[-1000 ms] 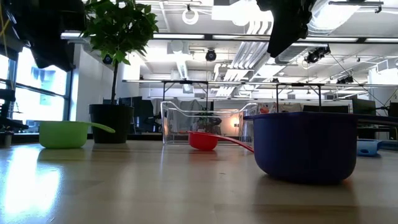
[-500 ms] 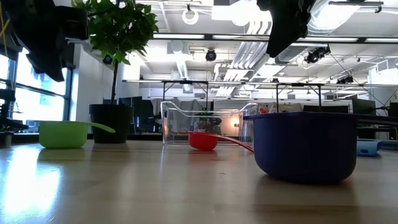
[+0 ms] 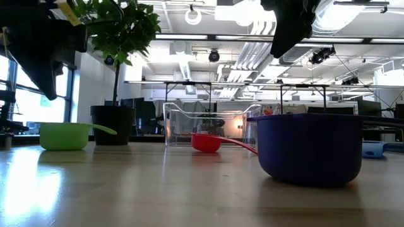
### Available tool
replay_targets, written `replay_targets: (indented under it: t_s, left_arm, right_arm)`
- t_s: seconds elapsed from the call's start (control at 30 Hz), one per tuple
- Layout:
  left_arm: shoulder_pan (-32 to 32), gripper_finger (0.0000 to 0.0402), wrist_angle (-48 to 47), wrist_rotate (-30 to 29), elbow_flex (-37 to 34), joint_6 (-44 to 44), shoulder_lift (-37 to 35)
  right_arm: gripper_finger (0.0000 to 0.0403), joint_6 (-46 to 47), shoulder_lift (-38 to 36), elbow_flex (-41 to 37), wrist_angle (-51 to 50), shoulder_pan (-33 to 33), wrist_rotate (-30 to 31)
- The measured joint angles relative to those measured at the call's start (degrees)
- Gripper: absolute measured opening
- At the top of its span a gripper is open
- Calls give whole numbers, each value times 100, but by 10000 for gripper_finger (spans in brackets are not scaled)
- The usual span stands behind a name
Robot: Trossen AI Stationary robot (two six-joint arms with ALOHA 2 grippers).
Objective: Nest measuring cups in basket
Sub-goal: Stack the green measuring cup on top of the orange measuring cup
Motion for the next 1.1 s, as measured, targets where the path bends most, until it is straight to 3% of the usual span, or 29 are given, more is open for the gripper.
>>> replay_targets:
  t_s: [0.3, 0.83, 1.1]
  left_arm:
    - [0, 110, 21, -61, 0, 306, 419]
    - [0, 111, 41, -315, 0, 258, 1284]
    - [2, 111, 60, -711, 0, 303, 1576]
  right_arm:
    - [138, 0, 0, -2, 3, -2, 8]
    - [138, 0, 0, -2, 1, -1, 22]
    - [138, 2, 0, -2, 0, 0, 22]
